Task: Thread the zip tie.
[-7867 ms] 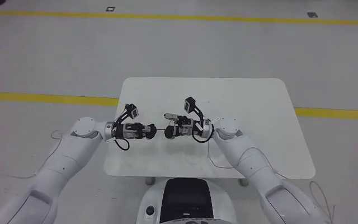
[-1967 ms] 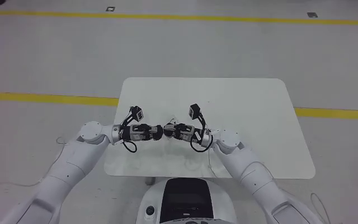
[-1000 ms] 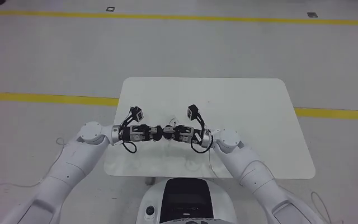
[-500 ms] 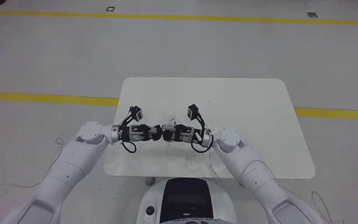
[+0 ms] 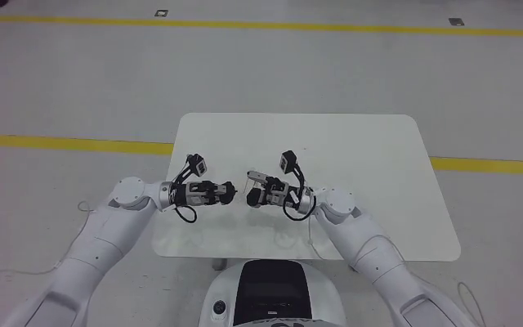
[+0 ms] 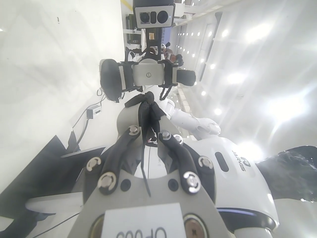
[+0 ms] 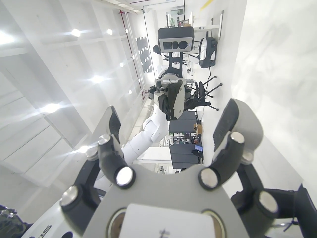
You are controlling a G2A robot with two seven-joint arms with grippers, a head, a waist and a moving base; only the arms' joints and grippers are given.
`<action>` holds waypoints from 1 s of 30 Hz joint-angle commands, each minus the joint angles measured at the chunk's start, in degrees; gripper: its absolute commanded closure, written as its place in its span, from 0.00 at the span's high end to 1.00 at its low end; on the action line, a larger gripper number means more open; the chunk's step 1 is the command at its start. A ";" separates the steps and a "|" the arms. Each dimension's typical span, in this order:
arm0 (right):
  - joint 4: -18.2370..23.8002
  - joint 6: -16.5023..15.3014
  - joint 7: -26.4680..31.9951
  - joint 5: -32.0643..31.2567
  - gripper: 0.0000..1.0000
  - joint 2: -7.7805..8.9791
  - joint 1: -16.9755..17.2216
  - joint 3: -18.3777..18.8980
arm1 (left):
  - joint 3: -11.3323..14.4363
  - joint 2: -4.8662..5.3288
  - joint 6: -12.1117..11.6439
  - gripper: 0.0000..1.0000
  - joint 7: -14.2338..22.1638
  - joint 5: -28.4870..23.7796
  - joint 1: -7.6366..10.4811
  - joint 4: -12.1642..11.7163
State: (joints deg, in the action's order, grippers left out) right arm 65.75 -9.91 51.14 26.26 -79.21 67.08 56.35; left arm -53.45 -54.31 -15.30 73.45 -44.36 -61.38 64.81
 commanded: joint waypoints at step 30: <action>-0.02 0.02 0.02 0.00 1.00 0.00 -0.01 -0.01 | -16.88 -6.49 -4.18 0.00 0.67 15.57 -2.98 -1.85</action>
State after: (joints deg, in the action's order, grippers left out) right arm 65.74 -9.88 51.17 26.26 -79.21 67.07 56.34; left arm -69.46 -60.47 -19.48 73.29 -29.20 -64.32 63.09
